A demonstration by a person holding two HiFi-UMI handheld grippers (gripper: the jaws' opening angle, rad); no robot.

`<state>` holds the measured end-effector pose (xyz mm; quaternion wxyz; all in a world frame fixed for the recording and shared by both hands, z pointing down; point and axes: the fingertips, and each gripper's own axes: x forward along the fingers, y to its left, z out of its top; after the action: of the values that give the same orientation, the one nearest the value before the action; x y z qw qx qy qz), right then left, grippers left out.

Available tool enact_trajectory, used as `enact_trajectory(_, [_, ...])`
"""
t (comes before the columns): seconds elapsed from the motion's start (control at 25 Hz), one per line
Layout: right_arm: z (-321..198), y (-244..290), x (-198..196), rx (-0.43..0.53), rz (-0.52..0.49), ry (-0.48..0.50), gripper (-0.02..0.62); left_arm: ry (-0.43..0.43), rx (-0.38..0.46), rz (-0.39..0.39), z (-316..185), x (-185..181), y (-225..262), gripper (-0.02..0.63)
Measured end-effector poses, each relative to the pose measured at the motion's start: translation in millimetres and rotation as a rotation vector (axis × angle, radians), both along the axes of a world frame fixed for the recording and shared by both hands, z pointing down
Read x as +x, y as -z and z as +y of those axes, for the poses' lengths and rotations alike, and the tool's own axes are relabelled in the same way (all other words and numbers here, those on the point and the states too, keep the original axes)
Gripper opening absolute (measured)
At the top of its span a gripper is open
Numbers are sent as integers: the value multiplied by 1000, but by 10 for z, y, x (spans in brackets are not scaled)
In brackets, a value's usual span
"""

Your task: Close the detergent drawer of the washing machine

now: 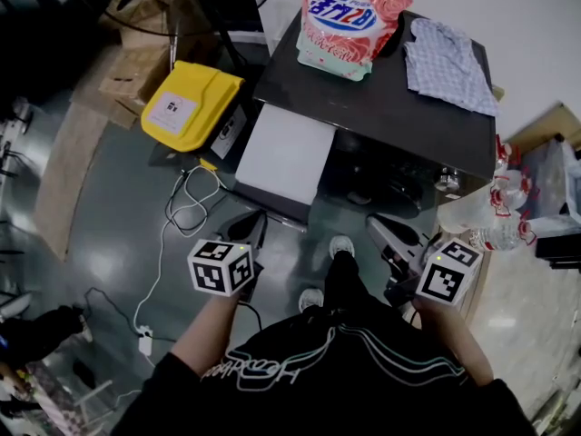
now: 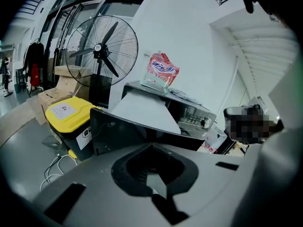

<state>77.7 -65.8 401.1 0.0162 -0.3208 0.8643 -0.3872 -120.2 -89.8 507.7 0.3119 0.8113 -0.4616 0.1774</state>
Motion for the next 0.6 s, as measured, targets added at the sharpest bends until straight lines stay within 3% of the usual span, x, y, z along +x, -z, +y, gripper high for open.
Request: enact_trajectory(0.6, [-304,22,150,1,-5,-4,26,10,-3,5,-315,125,24,25])
